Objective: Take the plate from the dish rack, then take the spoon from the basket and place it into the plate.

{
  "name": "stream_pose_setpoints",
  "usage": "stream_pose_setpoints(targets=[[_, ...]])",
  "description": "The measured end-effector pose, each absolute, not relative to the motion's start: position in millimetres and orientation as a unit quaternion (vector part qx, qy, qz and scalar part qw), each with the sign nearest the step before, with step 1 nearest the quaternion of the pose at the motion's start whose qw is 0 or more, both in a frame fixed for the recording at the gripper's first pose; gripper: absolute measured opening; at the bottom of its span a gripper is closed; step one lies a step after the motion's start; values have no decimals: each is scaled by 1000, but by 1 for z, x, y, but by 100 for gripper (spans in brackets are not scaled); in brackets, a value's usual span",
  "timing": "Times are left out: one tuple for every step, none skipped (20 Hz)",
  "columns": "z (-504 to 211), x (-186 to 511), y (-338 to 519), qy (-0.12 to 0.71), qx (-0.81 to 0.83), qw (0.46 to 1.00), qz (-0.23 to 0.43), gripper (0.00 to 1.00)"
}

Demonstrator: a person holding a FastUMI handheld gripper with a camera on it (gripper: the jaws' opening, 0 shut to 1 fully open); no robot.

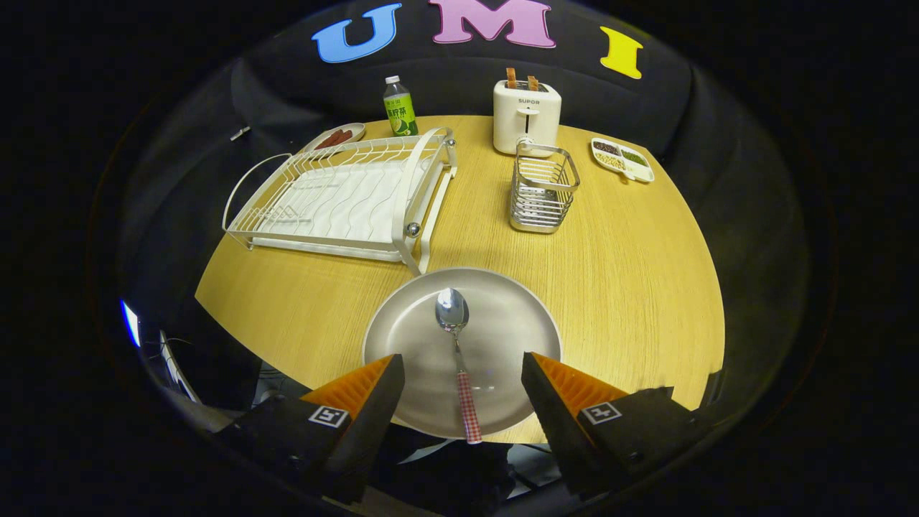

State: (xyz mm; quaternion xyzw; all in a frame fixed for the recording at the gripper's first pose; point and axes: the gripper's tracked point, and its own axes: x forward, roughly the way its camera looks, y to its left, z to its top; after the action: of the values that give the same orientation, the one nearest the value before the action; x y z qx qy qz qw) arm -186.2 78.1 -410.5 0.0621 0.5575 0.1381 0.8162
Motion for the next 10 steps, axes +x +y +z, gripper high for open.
stream_pose_setpoints(targets=[[-405,-181,77,550,65,822,136,100],[-397,-174,76,538,68,830,132,100],[-388,-165,74,524,69,839,129,100],[-380,-157,71,510,68,848,126,100],[-369,-147,68,495,65,858,123,100],[-357,-137,65,480,60,867,121,100],[-344,-125,62,463,54,877,120,100],[-328,-114,60,444,52,887,121,100],[-311,-101,57,425,51,896,122,99],[-289,-85,53,400,51,907,121,99]])
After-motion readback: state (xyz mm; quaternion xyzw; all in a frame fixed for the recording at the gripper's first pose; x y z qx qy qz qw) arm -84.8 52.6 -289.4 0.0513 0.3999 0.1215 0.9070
